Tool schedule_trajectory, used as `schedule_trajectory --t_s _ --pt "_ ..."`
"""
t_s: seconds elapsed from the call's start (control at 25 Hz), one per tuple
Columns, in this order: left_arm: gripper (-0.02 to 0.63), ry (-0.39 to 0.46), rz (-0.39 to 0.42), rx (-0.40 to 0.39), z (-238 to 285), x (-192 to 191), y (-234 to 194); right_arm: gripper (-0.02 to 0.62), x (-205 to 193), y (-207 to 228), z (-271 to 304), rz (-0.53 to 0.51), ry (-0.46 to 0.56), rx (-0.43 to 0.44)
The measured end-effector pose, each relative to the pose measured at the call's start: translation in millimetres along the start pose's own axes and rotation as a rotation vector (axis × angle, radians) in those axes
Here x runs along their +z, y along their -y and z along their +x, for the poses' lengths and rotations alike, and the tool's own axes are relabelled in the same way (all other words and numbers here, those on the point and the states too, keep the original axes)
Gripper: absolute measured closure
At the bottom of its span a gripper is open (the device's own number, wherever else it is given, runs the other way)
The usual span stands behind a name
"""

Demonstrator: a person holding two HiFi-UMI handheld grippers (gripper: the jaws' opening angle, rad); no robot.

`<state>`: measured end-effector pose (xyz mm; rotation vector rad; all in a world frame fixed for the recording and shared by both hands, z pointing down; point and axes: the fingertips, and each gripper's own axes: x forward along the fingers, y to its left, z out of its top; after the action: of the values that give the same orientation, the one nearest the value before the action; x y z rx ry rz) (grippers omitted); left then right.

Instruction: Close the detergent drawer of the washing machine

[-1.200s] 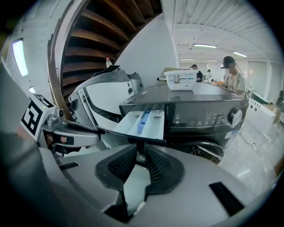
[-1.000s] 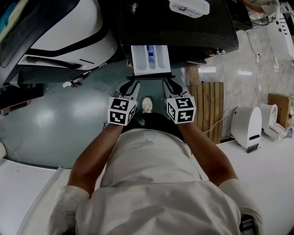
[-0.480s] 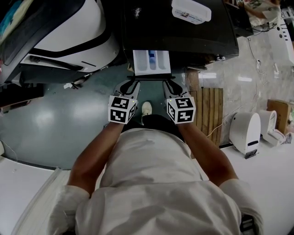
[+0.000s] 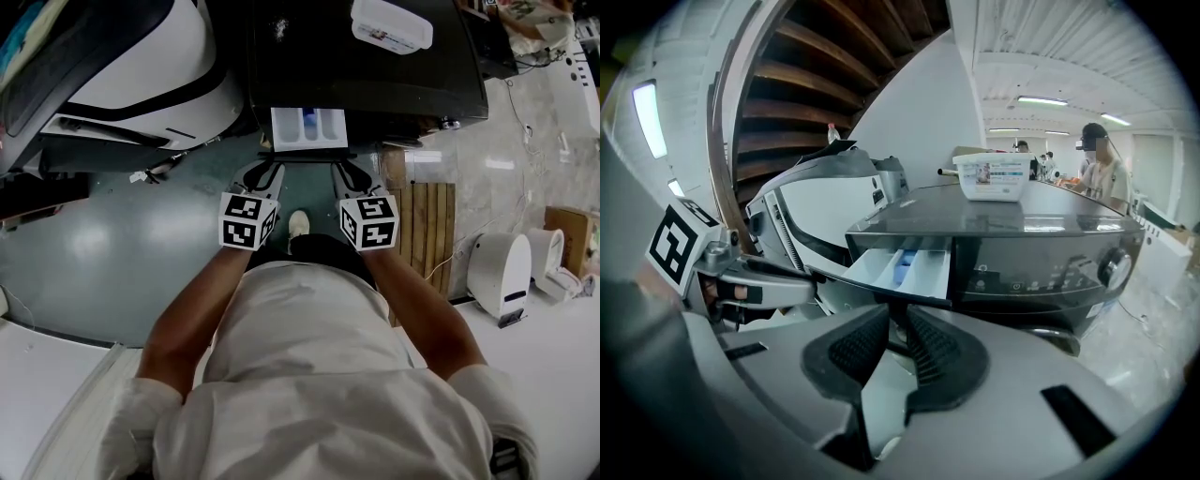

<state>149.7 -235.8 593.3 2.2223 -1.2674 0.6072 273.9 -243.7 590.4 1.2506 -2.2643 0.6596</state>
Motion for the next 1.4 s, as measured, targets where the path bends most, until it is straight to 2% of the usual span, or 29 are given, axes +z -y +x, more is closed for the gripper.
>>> schedule_trajectory --t_s 1.4 --pt "0.532 0.025 -0.004 0.063 35.1 36.2 -34.0 0.529 33.5 26.6 40.6 -0.038 0.02 0.032"
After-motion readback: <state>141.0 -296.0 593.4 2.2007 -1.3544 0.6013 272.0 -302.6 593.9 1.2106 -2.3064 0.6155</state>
